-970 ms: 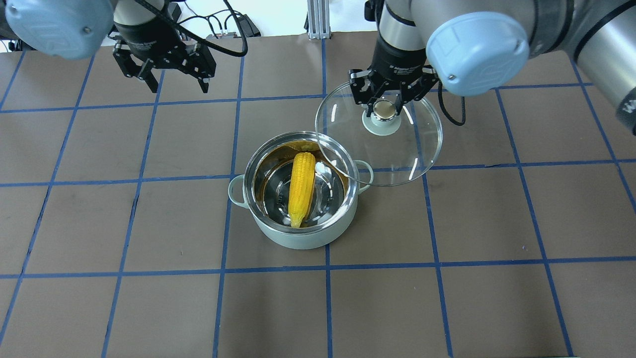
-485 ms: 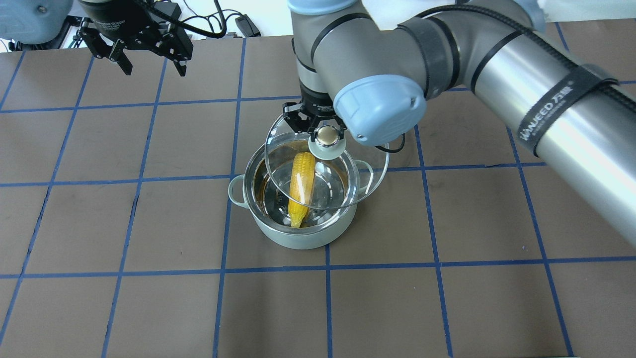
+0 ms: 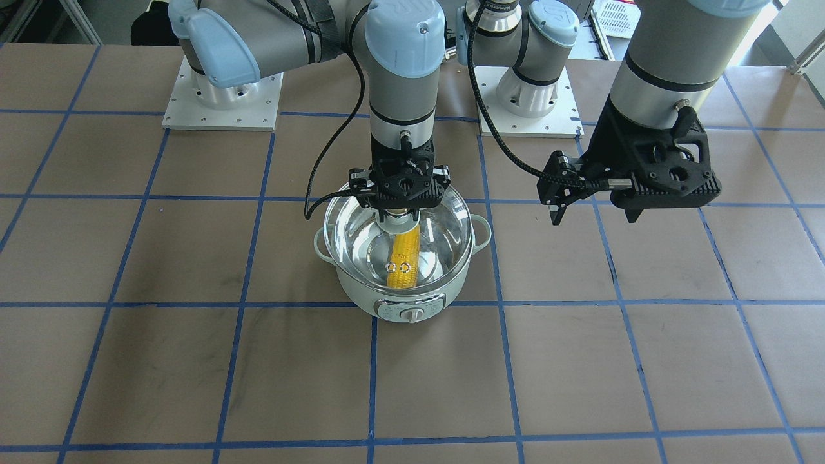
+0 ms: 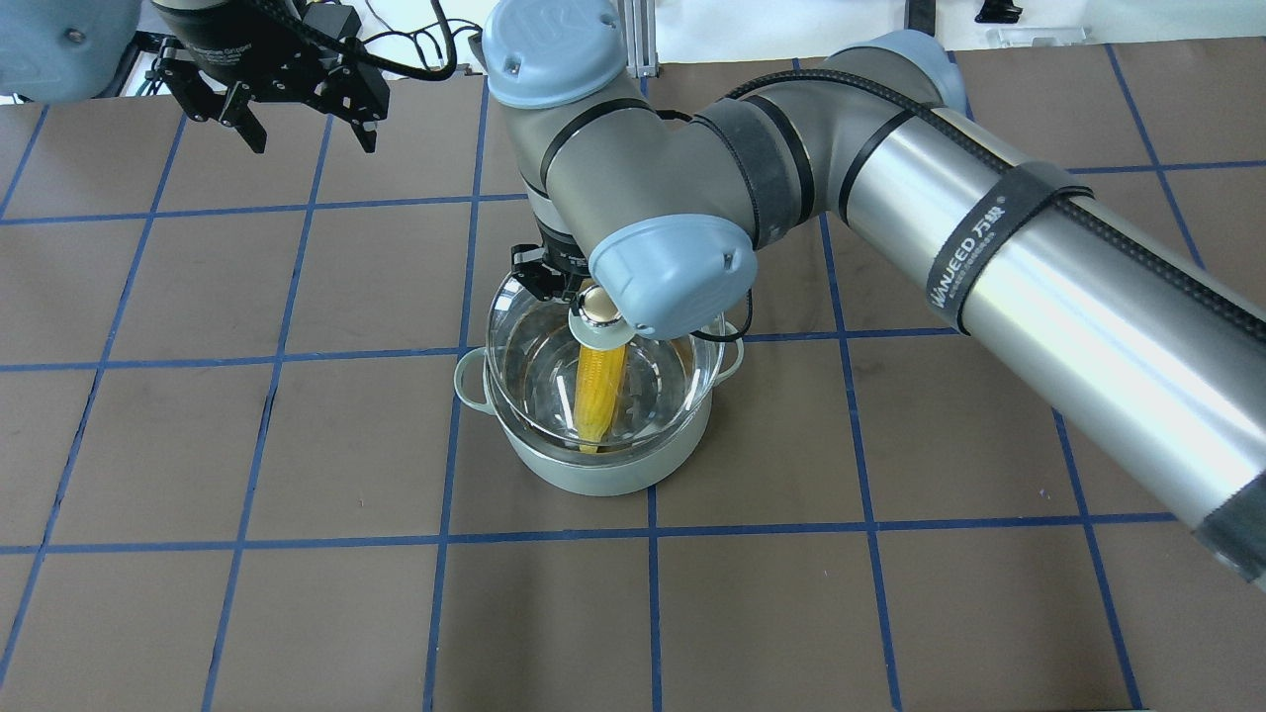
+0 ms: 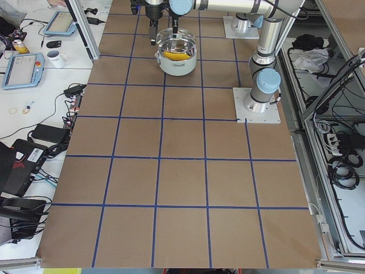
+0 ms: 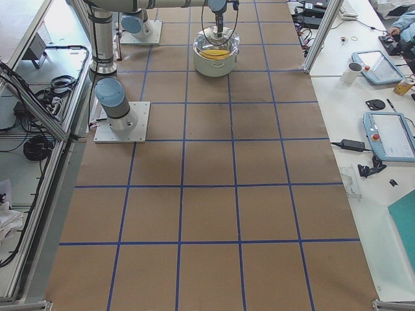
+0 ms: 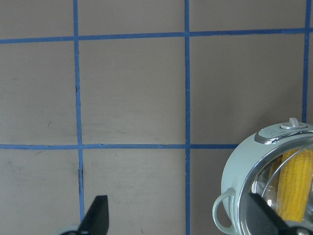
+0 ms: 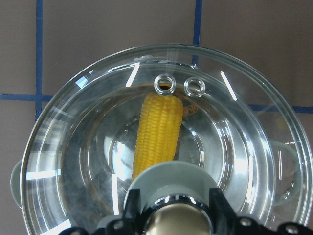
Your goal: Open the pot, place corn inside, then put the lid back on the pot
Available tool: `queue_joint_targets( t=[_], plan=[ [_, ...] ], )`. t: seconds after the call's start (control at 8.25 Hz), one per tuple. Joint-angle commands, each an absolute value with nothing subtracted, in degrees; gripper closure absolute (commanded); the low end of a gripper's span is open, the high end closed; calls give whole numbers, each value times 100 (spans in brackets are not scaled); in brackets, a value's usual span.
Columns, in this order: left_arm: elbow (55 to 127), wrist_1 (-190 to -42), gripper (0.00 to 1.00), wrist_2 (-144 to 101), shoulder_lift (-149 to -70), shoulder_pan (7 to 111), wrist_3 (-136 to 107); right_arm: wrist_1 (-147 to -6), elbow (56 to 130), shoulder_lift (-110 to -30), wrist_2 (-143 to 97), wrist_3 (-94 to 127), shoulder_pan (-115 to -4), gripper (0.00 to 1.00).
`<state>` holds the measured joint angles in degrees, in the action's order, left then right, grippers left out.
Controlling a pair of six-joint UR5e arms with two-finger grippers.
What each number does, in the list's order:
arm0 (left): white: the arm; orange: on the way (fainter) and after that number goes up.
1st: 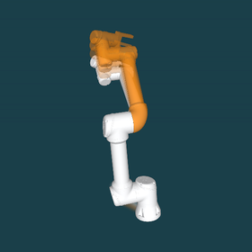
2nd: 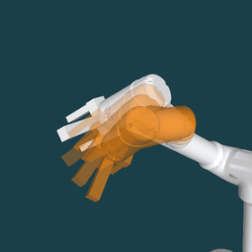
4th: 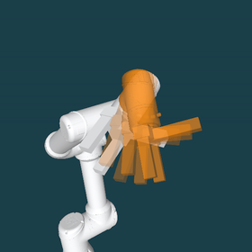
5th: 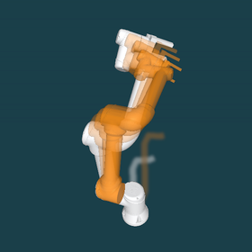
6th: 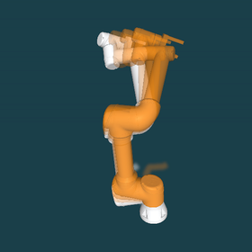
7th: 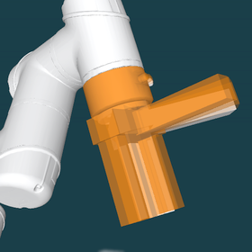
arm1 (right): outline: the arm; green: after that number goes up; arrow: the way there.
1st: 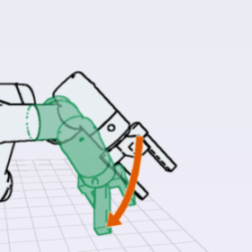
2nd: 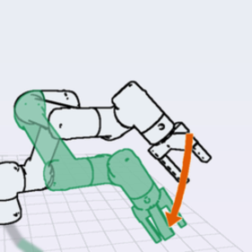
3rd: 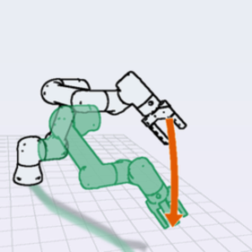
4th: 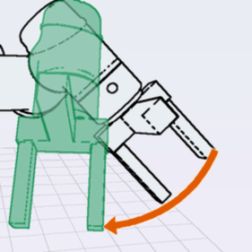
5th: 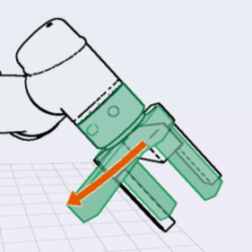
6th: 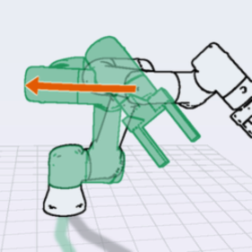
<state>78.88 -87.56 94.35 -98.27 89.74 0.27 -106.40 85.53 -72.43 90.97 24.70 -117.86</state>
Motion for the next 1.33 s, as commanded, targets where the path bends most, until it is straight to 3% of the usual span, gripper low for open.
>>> queue_joint_targets(
  t=[0.0, 1.21],
  plan=[
    [8496, -8737, 0, 9439, -9459, 8982, 26, -10661, 8569, -7102, 9062, 2540, -11830, 100],
    [8701, -8534, 0, 9457, -9492, 8982, -9, -10775, 8587, -6909, 9035, 2698, -11830, 100]
  ],
)
